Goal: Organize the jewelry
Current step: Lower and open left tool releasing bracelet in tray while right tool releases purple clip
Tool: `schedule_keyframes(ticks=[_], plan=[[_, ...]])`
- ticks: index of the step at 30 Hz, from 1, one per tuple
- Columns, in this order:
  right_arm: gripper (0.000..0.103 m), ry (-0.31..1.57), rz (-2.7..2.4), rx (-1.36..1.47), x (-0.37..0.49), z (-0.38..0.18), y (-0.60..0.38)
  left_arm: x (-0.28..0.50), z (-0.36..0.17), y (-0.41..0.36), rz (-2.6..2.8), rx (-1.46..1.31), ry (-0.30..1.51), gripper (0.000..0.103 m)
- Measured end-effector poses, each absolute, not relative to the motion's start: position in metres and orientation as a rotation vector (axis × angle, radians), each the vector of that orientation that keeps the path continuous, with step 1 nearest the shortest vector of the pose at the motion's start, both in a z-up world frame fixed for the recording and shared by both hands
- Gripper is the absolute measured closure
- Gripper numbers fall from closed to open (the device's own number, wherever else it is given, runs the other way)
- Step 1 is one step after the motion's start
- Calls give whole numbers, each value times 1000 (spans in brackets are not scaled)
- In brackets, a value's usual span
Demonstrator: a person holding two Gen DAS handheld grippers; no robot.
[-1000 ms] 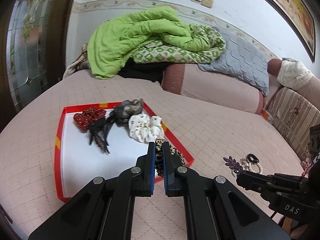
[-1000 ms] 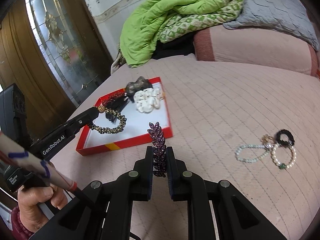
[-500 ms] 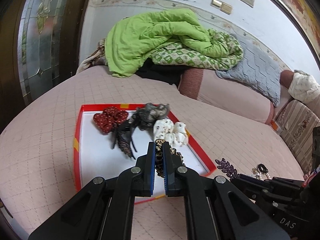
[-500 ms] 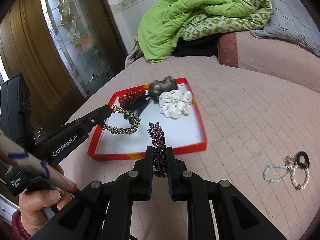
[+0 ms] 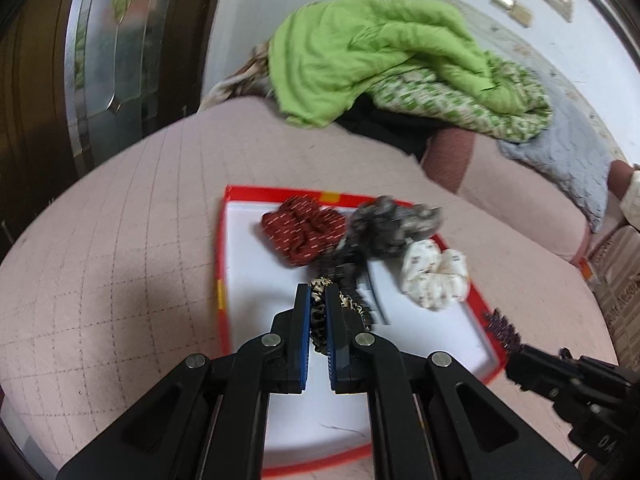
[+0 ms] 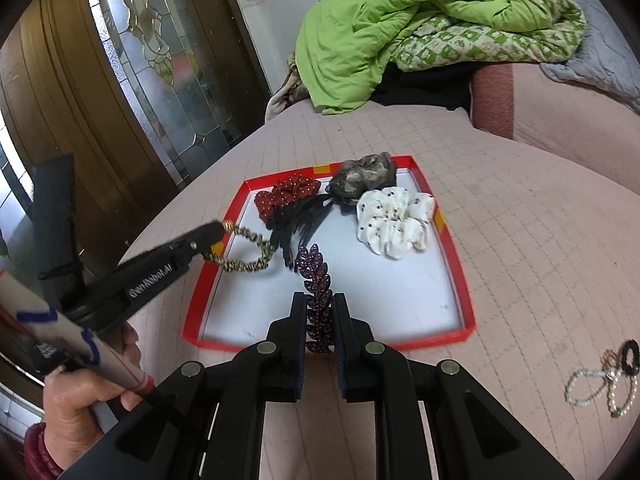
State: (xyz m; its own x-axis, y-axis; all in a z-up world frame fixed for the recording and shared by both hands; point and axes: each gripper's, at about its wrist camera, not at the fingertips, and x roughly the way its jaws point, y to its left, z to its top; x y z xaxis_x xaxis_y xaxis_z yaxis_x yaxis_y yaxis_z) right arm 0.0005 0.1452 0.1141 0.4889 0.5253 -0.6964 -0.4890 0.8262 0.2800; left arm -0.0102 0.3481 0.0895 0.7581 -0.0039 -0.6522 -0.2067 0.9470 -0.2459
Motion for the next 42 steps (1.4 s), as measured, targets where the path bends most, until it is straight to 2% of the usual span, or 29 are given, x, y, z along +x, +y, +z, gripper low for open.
schedule_keyframes(ticks=[19,42], plan=[[89,1003,554,51,81,76,186,27,67,371,164,-321,799,97],[89,1060,546,41,101,55,206,35,56,385,231,-328,849,97]])
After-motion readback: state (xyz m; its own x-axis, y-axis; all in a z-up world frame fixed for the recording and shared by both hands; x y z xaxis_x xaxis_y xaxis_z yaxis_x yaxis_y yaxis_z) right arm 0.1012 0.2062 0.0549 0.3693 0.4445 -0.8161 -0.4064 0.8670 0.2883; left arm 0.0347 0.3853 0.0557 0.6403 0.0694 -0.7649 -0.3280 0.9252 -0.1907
